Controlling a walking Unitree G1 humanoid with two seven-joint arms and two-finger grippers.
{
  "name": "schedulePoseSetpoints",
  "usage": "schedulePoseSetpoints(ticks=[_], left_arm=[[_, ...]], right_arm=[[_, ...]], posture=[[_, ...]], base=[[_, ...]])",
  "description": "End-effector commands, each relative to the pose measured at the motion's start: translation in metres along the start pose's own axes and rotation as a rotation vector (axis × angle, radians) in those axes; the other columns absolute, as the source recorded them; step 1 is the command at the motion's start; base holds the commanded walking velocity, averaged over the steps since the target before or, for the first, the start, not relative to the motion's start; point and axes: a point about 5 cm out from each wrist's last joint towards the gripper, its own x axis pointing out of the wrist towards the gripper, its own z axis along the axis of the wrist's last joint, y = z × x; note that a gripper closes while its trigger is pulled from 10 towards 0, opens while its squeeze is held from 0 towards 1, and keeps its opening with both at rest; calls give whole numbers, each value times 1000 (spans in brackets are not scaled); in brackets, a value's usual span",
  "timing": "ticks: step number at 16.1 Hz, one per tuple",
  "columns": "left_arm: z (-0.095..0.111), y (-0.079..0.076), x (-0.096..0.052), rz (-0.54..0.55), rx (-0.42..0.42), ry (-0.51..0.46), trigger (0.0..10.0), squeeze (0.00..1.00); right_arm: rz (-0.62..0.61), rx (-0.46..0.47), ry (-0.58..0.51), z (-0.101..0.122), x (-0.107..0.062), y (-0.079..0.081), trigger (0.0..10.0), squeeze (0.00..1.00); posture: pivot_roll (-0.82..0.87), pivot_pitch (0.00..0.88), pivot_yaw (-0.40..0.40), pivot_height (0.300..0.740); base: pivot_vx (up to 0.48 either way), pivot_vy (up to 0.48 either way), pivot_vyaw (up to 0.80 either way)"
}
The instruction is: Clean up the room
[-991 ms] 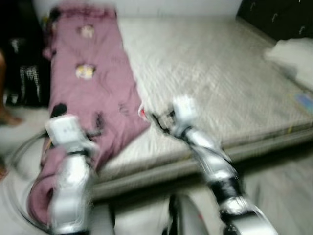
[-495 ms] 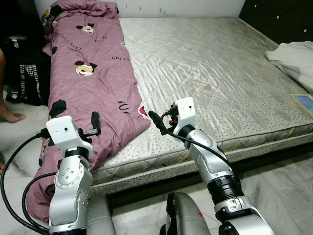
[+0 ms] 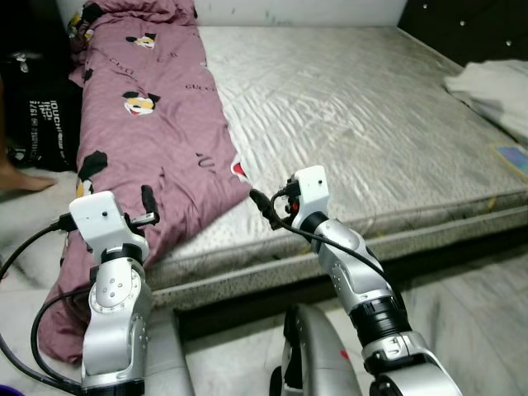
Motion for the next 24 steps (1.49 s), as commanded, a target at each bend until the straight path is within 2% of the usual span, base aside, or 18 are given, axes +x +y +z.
schedulePoseSetpoints(ticks=[1, 3, 6, 9, 11, 12, 14, 16, 17, 18, 19, 20, 21, 23, 24], left_arm=[[0, -3, -2, 4, -4, -3, 10000, 0], [-5, 9, -1, 134, 32, 12, 10000, 0], [-2, 27, 3, 258, 23, -3, 10000, 0], [1, 39, 17, 308, 23, -1, 10000, 0], [5, 52, 35, 353, 39, 9, 10000, 0], [5, 53, 36, 357, 41, 11, 10000, 0], [5, 65, 42, 429, 31, 20, 10000, 0], [2, 73, 45, 475, 49, 43, 10000, 0], [-4, 76, 51, 477, 57, 87, 10000, 0], [-14, 72, 59, 428, 70, 171, 10000, 0], [-19, 68, 61, 389, 72, 203, 10000, 0], [-38, 45, 67, 183, 130, 340, 10000, 0], [-49, 28, 67, 47, 171, 406, 10000, 0], [-59, 14, 65, -29, 186, 444, 10000, 0], [-65, -5, 63, -120, 217, 455, 10000, 0]], right_arm=[[-7, -8, 8, 3, 0, -3, 10000, 0], [-12, -37, 4, 6, -1, -6, 10000, 0], [-104, -82, 49, 2, -19, -31, 10000, 0], [-199, -126, 100, 1, -54, -62, 10000, 0], [-322, -146, 167, 0, -93, -94, 10000, 0], [-328, -149, 170, 0, -96, -96, 10000, 0], [-360, -199, 227, -2, -115, -104, 10000, 0], [-372, -207, 237, 0, -121, -106, 10000, 0], [-376, -207, 241, 0, -122, -106, 10000, 0], [-376, -210, 244, 0, -121, -105, 10000, 0], [-376, -211, 242, 0, -120, -105, 10000, 0], [-379, -215, 237, 1, -117, -106, 10000, 0], [-382, -217, 229, 3, -114, -106, 10000, 0], [-382, -217, 218, 5, -110, -106, 10000, 0], [-380, -212, 200, 9, -107, -104, 10000, 0]], posture=[[2, 47, -102, 536], [-19, 67, -92, 536], [-70, 122, -94, 536], [-116, 176, -103, 536], [-161, 216, -114, 536], [-166, 218, -115, 536], [-198, 233, -120, 536], [-205, 238, -120, 536], [-205, 238, -120, 536], [-205, 234, -119, 536], [-204, 233, -119, 536], [-203, 219, -116, 536], [-203, 215, -115, 536], [-204, 200, -113, 536], [-206, 191, -113, 536]], base=[[0, 0, 0], [0, 0, 0], [0, 0, 0], [0, 0, 0], [0, 0, 0], [0, 0, 0], [0, 0, 0], [0, 0, 0], [0, 0, 0], [0, 0, 0], [0, 0, 0], [0, 0, 0], [0, 0, 0], [0, 0, 0], [0, 0, 0]])
